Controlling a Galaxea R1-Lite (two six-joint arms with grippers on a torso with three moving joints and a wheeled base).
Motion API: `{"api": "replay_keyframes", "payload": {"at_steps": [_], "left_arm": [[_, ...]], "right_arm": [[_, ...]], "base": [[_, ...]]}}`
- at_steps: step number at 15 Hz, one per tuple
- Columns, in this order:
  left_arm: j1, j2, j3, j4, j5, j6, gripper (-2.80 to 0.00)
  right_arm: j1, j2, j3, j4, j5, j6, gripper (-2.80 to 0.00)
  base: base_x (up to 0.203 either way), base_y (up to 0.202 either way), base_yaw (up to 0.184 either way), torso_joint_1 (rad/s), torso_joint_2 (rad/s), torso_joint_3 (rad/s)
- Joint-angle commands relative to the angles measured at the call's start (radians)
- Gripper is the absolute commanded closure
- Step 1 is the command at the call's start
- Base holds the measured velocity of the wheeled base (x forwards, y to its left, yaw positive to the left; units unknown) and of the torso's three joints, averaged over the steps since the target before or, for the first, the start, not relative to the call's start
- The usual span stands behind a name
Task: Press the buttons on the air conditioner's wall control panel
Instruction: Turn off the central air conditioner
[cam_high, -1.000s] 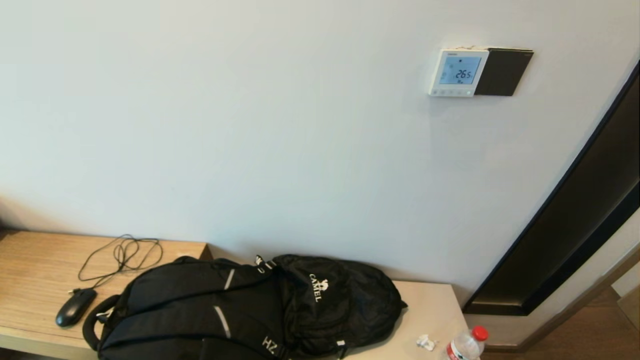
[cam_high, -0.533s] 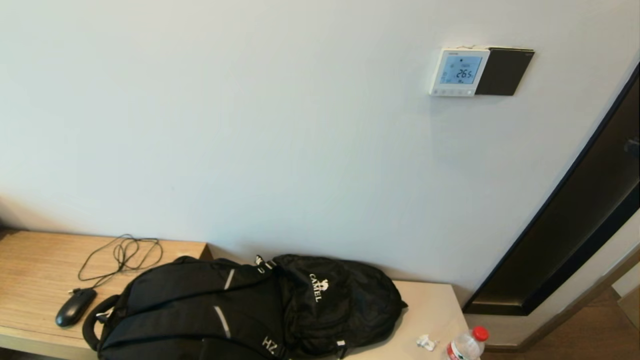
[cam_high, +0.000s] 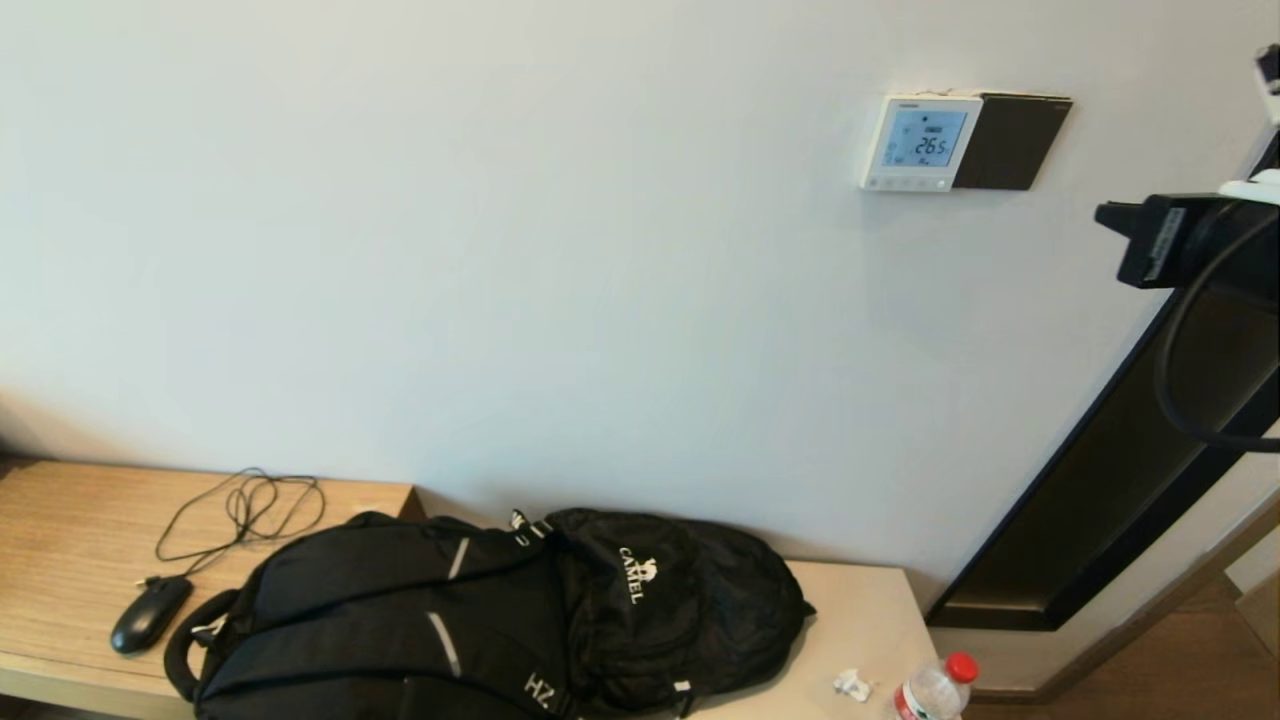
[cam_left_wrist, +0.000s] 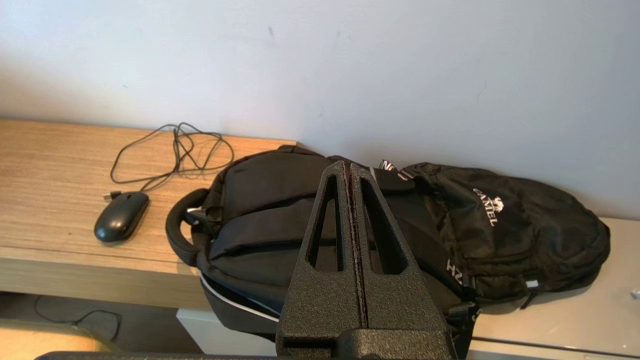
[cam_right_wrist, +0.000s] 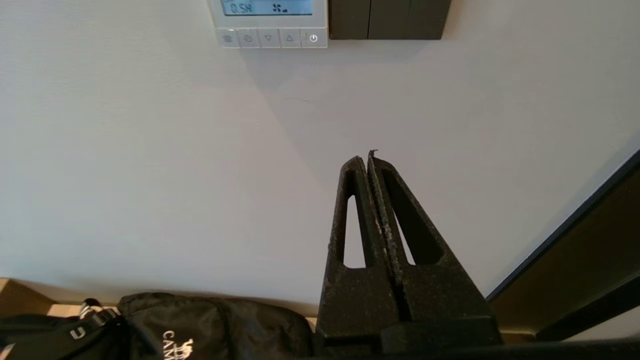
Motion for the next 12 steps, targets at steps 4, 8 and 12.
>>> {"api": "replay_keyframes", "payload": {"at_steps": [4,8,12], "left_arm": [[0.0,0.0,0.0,-0.001,0.0,0.0,0.0],[0.0,0.0,0.0,-0.001,0.0,0.0,0.0],[0.0,0.0,0.0,-0.001,0.0,0.0,0.0]], "right_arm": [[0.015,0.276,-0.191,-0.058,-0.05,-0.004,0.0],[0.027,0.392,-0.326,-0.061,-0.074,-0.007,0.0],[0.063,0.446,-0.409,-0.059,-0.104,-0.008,0.0]], "base": [[0.0,0.0,0.0,0.0,0.0,0.0],[0.0,0.0,0.0,0.0,0.0,0.0],[0.0,0.0,0.0,0.0,0.0,0.0]]}}
